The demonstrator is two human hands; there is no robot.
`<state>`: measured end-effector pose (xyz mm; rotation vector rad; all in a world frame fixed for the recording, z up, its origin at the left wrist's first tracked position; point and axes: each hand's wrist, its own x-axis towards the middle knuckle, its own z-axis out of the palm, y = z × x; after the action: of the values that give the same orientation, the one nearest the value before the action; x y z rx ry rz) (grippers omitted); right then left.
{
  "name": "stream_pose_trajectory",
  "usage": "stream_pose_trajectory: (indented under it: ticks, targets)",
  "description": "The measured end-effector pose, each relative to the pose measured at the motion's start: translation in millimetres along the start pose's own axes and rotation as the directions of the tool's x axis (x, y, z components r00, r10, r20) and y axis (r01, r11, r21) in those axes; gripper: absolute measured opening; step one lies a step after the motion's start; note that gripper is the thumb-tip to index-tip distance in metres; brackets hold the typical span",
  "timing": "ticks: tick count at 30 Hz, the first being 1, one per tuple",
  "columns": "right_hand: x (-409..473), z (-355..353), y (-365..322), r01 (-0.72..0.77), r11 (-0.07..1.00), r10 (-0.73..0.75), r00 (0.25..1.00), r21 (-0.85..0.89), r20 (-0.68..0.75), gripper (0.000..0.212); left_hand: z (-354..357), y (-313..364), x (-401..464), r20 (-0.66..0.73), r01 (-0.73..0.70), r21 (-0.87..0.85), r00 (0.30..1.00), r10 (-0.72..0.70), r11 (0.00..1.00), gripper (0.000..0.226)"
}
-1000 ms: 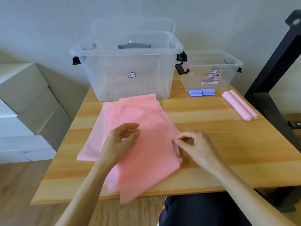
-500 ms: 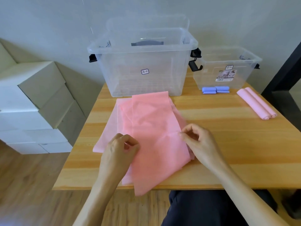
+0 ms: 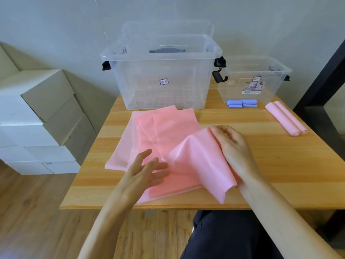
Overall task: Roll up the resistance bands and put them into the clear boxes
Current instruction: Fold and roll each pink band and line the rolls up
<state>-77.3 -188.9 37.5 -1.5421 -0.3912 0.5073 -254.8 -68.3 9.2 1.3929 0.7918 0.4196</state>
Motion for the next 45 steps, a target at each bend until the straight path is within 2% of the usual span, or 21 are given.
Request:
stream_pose_trajectory:
  ticks: [3,6,8,13,16,18,20,23,29,35,39,42,45]
  targets:
    - [-6.0,-1.0,-8.9,-0.021,0.998,0.021,1.0,0.068,-0.014,0.02,10.9,-3.0,-1.2,0.029,0.075,-0.125,0.997,-0.072,0.989,0.053]
    - [-14.9,-6.2,-15.0,-0.084,0.981,0.079,0.996,0.172,0.032,0.026,20.2,-2.7,5.5,0.052,0.119,-0.399,0.993,-0.107,0.909,0.041]
    - [-22.3,-11.4,-16.9,-0.123,0.975,0.109,0.991,0.185,0.081,0.028,21.5,-3.4,12.2,0.038,0.096,-0.453,0.995,-0.088,0.886,0.033]
    - [-30.1,-31.6,-4.5,-0.113,0.994,0.114,0.985,-0.013,0.132,0.024,12.7,-3.9,19.7,-0.055,-0.02,-0.387,0.998,-0.002,0.922,0.048]
    - [-30.3,-43.7,11.2,-0.088,0.977,0.138,0.955,-0.192,0.263,0.018,4.8,-0.7,23.5,-0.085,0.005,-0.297,0.996,-0.032,0.955,0.055]
    - [-27.0,-49.0,20.9,-0.037,0.917,0.19,0.916,-0.397,0.353,0.018,-1.0,1.1,25.2,-0.113,0.028,-0.109,0.993,-0.04,0.994,0.058]
    - [-20.2,-52.3,28.0,-0.005,0.845,0.236,0.9,-0.535,0.365,0.019,-7.4,1.6,28.9,-0.116,0.029,0.112,0.993,-0.016,0.993,0.059]
    - [-3.4,-52.9,33.0,0.057,0.807,0.178,0.926,-0.588,0.333,0.022,-13.5,3.8,40.2,-0.123,0.017,0.307,0.992,0.022,0.952,0.055]
    - [48.1,-33.6,30.5,0.173,0.784,-0.035,0.971,-0.596,0.236,0.024,-10.6,18.9,74.1,-0.101,-0.025,0.467,0.992,0.082,0.884,0.061]
    - [101.4,-5.2,39.0,0.175,0.696,-0.105,0.984,-0.696,0.143,0.017,-2.6,26.0,118.1,-0.146,-0.042,0.431,0.983,0.115,0.901,0.072]
    - [116.7,7.8,41.7,0.149,0.686,-0.1,0.989,-0.712,0.111,0.017,2.1,28.5,135.0,-0.218,-0.039,0.453,0.964,0.153,0.891,0.072]
    - [123.2,13.0,42.7,0.125,0.707,-0.102,0.992,-0.696,0.075,0.018,2.3,26.8,139.8,-0.253,-0.034,0.4,0.956,0.146,0.916,0.066]
    - [129.2,16.9,42.2,0.11,0.736,-0.073,0.994,-0.668,0.083,0.014,-0.5,23.3,140.0,-0.255,-0.037,0.265,0.961,0.107,0.963,0.046]
